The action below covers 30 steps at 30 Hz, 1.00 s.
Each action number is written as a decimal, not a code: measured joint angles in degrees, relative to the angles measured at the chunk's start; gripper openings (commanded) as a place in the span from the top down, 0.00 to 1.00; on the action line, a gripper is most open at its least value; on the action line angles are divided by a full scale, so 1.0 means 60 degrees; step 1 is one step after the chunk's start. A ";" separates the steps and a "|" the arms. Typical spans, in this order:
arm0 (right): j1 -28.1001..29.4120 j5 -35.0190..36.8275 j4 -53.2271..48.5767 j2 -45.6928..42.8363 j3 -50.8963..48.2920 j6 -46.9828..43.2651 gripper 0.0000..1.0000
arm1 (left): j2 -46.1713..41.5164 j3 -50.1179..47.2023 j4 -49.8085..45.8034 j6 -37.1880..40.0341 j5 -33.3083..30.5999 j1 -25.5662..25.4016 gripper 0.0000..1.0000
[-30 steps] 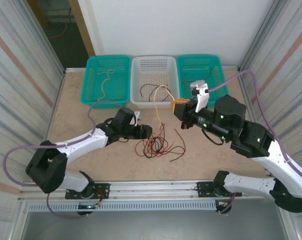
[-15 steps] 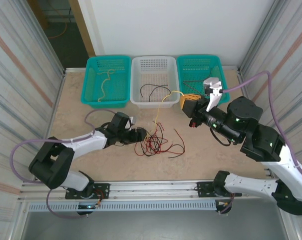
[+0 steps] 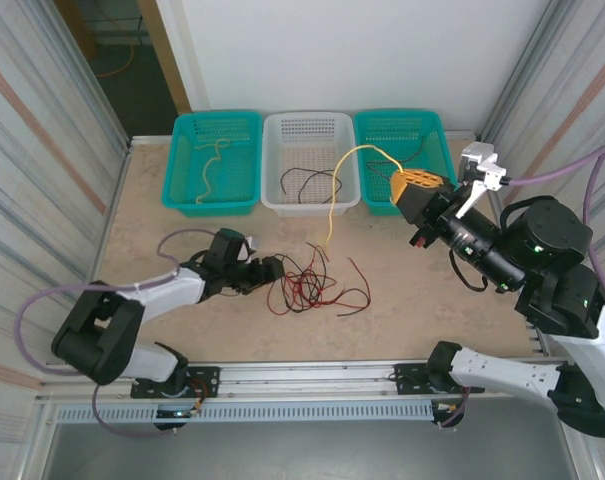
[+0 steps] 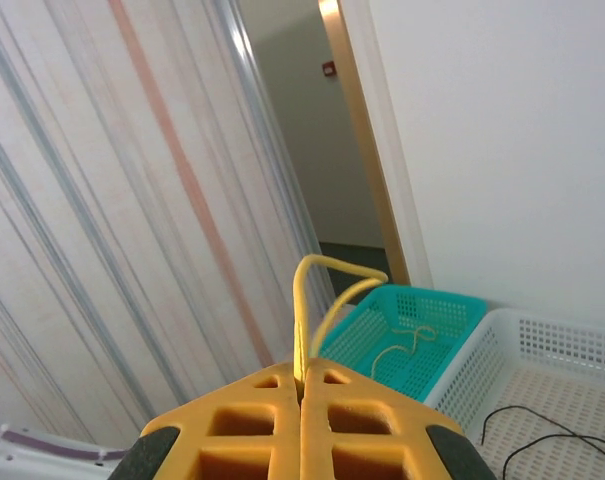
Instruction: Untangle the cables
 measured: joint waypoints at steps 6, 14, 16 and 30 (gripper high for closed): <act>-0.0102 -0.0022 -0.0084 0.0535 0.0000 0.0004 1.00 | -0.2524 0.2310 -0.1679 0.1133 -0.0466 0.0015 0.27; -0.0342 -0.0430 -0.0222 0.1078 -0.0076 0.0044 1.00 | -0.3650 0.5191 -0.1774 0.2892 -0.0280 -0.0769 0.25; -0.0397 -0.0532 -0.0219 0.1086 -0.0113 0.0084 1.00 | -0.3472 0.5395 -0.1778 0.3246 -0.0157 -0.1082 0.25; -0.0568 -0.1133 0.0044 0.1056 -0.0630 0.0546 1.00 | -0.2076 0.5475 -0.1836 0.4291 0.0280 -0.2084 0.50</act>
